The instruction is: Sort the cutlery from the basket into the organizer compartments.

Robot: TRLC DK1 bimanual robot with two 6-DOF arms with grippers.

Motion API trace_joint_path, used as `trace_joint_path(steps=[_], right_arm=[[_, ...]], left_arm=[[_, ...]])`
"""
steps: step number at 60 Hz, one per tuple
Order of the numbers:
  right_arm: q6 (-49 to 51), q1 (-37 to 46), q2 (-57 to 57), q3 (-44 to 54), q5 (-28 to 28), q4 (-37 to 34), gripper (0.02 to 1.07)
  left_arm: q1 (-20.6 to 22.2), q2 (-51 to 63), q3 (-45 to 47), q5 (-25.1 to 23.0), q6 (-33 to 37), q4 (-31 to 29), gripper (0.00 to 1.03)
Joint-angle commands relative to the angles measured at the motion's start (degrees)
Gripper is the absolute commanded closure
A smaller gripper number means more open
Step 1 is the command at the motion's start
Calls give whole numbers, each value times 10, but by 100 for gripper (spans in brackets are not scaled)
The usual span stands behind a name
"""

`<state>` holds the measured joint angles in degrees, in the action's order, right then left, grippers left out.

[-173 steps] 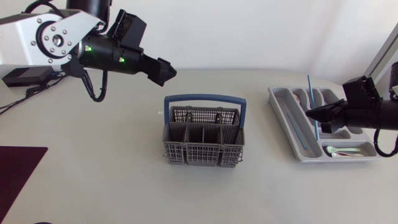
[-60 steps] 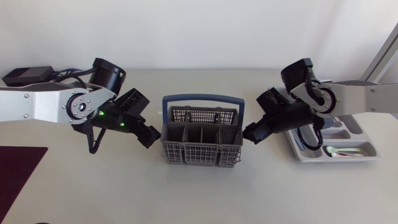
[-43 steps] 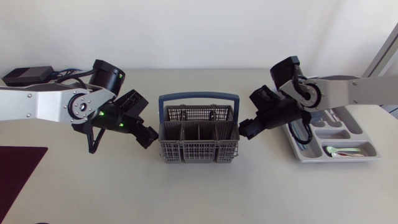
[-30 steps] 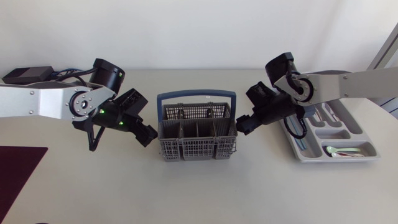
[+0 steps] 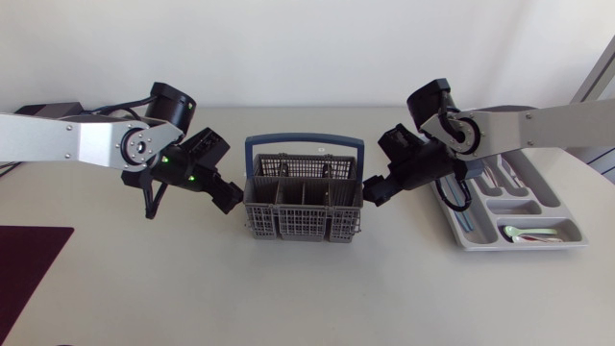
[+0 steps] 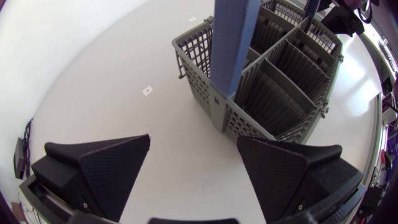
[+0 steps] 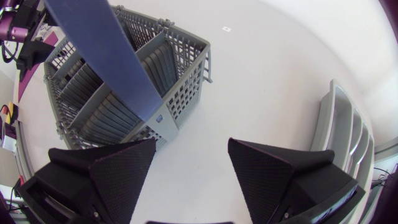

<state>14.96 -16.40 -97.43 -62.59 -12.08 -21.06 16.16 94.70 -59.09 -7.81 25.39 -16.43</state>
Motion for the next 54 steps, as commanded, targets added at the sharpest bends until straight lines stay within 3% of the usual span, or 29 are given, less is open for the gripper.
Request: trace_joint_path(steps=[1,46,54], right_arm=[[-14,-10,-10,-4,-11,1,21],[-5,2,-12,-10,10,21,18],[-3,3,-11,-3,11,21,11]], left_arm=[[4,12,-10,-13,2,4,6],[19,-7,13,-13,-2,3,6],[15,-8,13,-13,-1,3,5]])
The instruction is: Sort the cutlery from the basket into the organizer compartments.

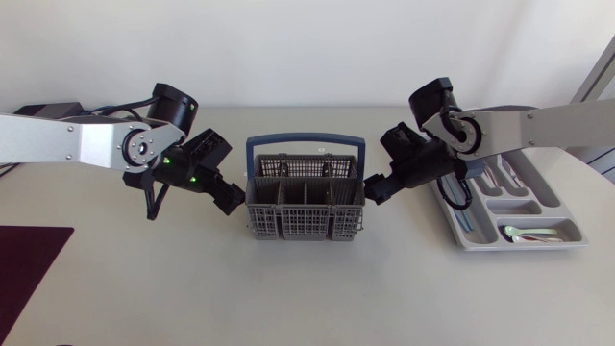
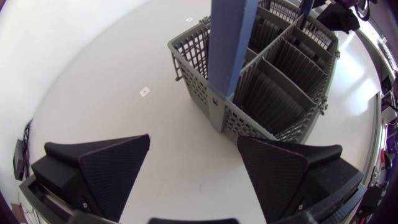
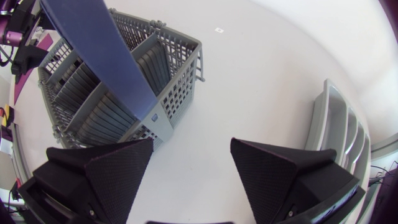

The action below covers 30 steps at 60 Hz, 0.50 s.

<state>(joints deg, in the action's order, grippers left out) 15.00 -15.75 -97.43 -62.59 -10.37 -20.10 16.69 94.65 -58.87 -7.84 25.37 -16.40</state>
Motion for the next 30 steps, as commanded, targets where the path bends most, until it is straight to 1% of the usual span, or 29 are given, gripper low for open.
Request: trace_joint_path(steps=[1,5,11,15,26,30], right_arm=[[-3,-3,-11,0,-5,11,10],[-2,-3,-10,7,-2,15,7],[0,3,-4,19,4,17,7],[4,10,6,28,17,18,7],[16,41,43,48,37,12,7],[18,56,62,56,36,11,7]], left_arm=[[8,-9,10,-13,0,1,5],[1,-11,10,-13,1,1,5],[-8,-18,11,-12,5,-2,5],[-18,-24,14,-13,6,-3,5],[-61,-49,20,-13,3,-8,5],[-73,-67,28,-14,0,-8,5]])
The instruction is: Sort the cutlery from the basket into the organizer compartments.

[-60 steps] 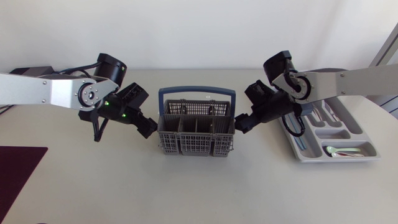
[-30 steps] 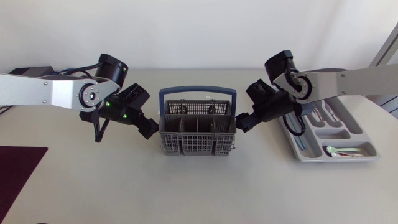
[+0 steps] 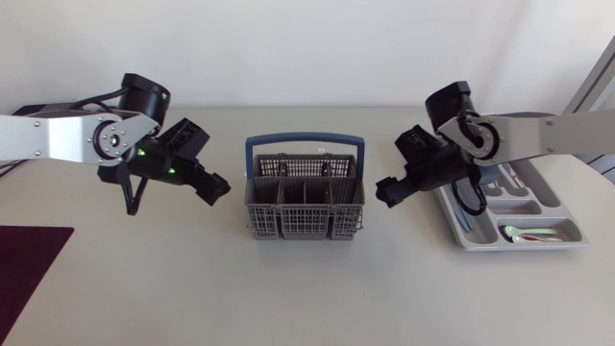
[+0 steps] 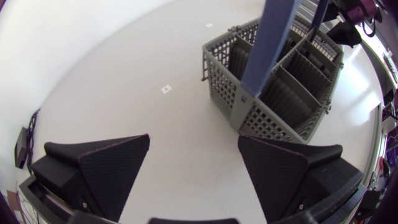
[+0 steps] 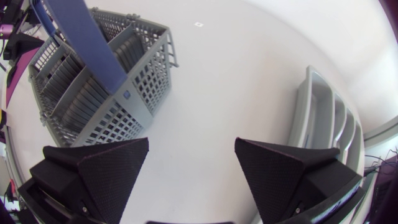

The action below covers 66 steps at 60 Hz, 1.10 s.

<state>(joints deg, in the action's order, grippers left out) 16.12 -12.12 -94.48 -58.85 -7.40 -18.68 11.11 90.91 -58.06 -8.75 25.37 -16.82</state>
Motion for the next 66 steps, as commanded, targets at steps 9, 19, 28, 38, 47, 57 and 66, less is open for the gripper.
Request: trace_joint_path(steps=[9,19,28,38,47,57,66], right_arm=[[19,60,86,45,3,-6,7],[30,93,148,78,1,-8,7],[25,108,178,92,6,-27,7],[30,127,250,130,7,-23,7],[39,128,329,175,7,-6,7],[39,134,378,209,18,8,7],[64,140,430,255,38,51,7]], left_arm=[[-35,-83,44,-5,-4,-3,5],[-46,-127,59,-5,-11,-25,5],[-49,-137,64,-5,-13,-43,5],[-50,-203,99,-2,-17,-35,5],[-51,-265,125,8,-36,-10,5],[-49,-311,158,13,-45,0,5],[-33,-360,198,45,-44,38,5]])
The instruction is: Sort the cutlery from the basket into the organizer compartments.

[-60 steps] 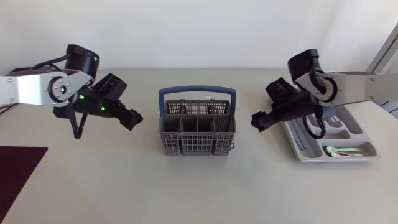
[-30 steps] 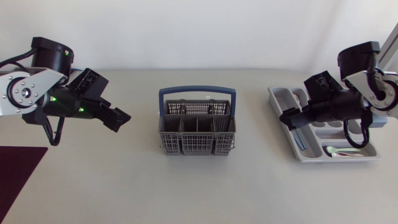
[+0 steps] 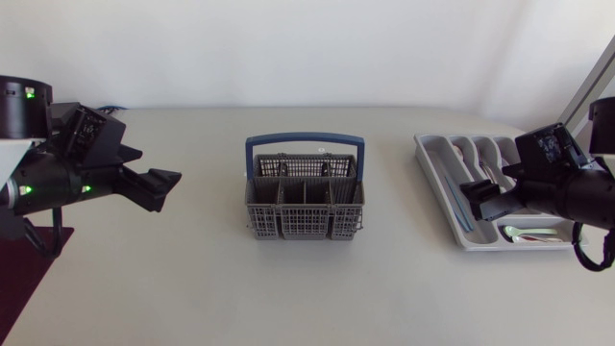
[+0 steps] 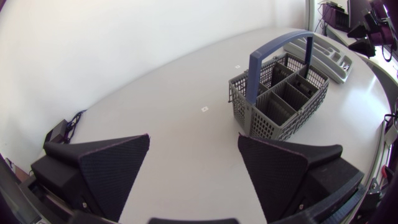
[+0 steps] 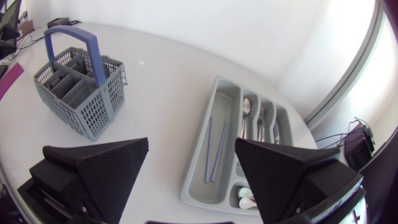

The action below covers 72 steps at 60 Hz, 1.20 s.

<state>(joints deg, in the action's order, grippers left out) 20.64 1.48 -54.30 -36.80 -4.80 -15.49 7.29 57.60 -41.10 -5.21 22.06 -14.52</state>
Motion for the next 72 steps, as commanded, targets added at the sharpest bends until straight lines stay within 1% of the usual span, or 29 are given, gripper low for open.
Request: trace_joint_path(steps=[1,10,12,15,21,29,32,49,72], right_arm=[[20,5,35,41,15,26,7],[31,5,83,81,44,53,7],[33,5,96,92,51,62,7],[35,5,117,109,63,70,7],[34,5,160,133,76,84,7],[32,5,235,181,88,126,7],[32,5,257,193,94,129,7],[-38,0,341,245,80,137,7],[-129,-8,450,312,63,147,7]], left_arm=[[4,-33,33,10,-11,20,5],[4,-92,68,10,-19,57,5],[2,-113,82,9,-33,72,5],[1,-141,104,10,-34,94,5],[1,-171,129,10,-40,105,5],[0,-218,165,10,-49,131,5],[-1,-229,175,10,-48,136,5],[-23,-290,241,13,-63,180,5],[-42,-398,306,27,-123,167,5]])
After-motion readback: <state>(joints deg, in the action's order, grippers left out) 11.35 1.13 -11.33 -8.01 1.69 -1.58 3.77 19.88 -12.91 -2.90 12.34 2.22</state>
